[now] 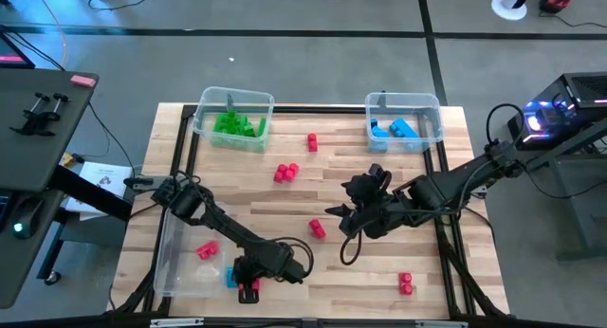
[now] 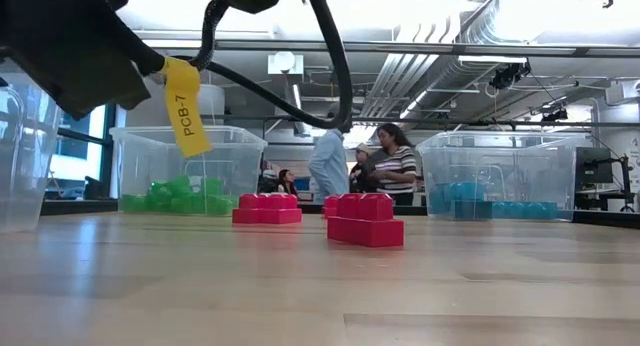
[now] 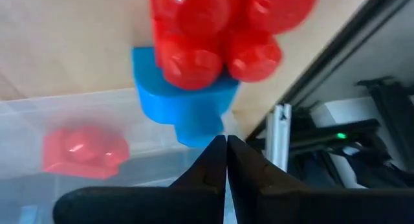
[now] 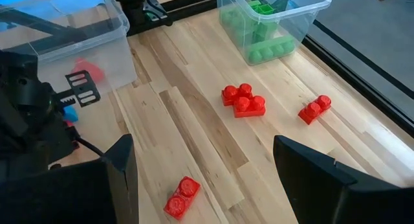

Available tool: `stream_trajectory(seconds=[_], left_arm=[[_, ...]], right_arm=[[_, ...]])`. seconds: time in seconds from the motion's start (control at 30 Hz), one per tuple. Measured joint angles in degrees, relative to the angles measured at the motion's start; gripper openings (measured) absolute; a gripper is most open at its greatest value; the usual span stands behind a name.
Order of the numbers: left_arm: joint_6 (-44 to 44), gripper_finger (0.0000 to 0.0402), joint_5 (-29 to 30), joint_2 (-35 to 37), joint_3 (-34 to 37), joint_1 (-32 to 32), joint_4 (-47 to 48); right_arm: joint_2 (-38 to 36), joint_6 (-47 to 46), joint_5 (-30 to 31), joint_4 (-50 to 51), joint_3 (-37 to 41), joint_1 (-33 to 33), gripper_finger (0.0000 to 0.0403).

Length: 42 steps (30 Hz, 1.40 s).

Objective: Sort blocks
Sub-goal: Put the blue game piece into the top right transparent bin

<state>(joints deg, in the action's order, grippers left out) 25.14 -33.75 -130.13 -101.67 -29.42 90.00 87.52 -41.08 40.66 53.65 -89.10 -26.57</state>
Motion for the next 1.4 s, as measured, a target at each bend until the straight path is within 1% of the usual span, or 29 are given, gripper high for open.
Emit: stream_trajectory(seconds=[0.07, 0.53, 0.7, 0.87, 0.93, 1.2, 1.3, 1.4], left_arm=[[-0.03, 0.0, -1.4, 0.0, 0.0, 0.34, 0.0], [-3.2, 0.0, -1.08, 0.0, 0.0, -0.82, 0.0], [-3.25, 0.0, 1.81, 0.03, 0.35, -0.71, -0.01], [-3.72, 0.0, 2.59, 0.04, 0.72, -0.71, 0.07], [-4.3, 0.0, 4.91, 0.1, 0.72, -0.6, 0.16], [-6.04, 0.0, 20.33, 0.0, 0.71, 3.5, -0.13], [-6.43, 0.0, 22.12, 0.0, -0.3, 5.46, -0.07], [-8.58, 0.0, 20.49, 1.1, -1.38, 7.02, -0.31]], right_arm=[[-0.01, 0.02, 0.0, 0.17, 0.0, 0.0, 0.0238], [-0.01, 0.15, -0.56, 1.4, 0.0, 0.0, 0.0238], [-0.01, 0.07, -0.63, 1.4, 0.0, 0.0, 0.0238], [-0.01, 0.02, -0.63, 1.4, 0.0, 0.0, 0.0238], [-0.01, 0.0, -0.63, 1.4, 0.0, 0.0, 0.0238], [-0.01, -0.46, -0.63, 1.4, 0.0, 0.0, 0.0238], [-0.01, -0.97, -0.63, 1.4, 0.0, 0.0, 0.0238], [-0.01, -1.18, -0.63, 1.4, 0.0, -0.07, 0.0238]])
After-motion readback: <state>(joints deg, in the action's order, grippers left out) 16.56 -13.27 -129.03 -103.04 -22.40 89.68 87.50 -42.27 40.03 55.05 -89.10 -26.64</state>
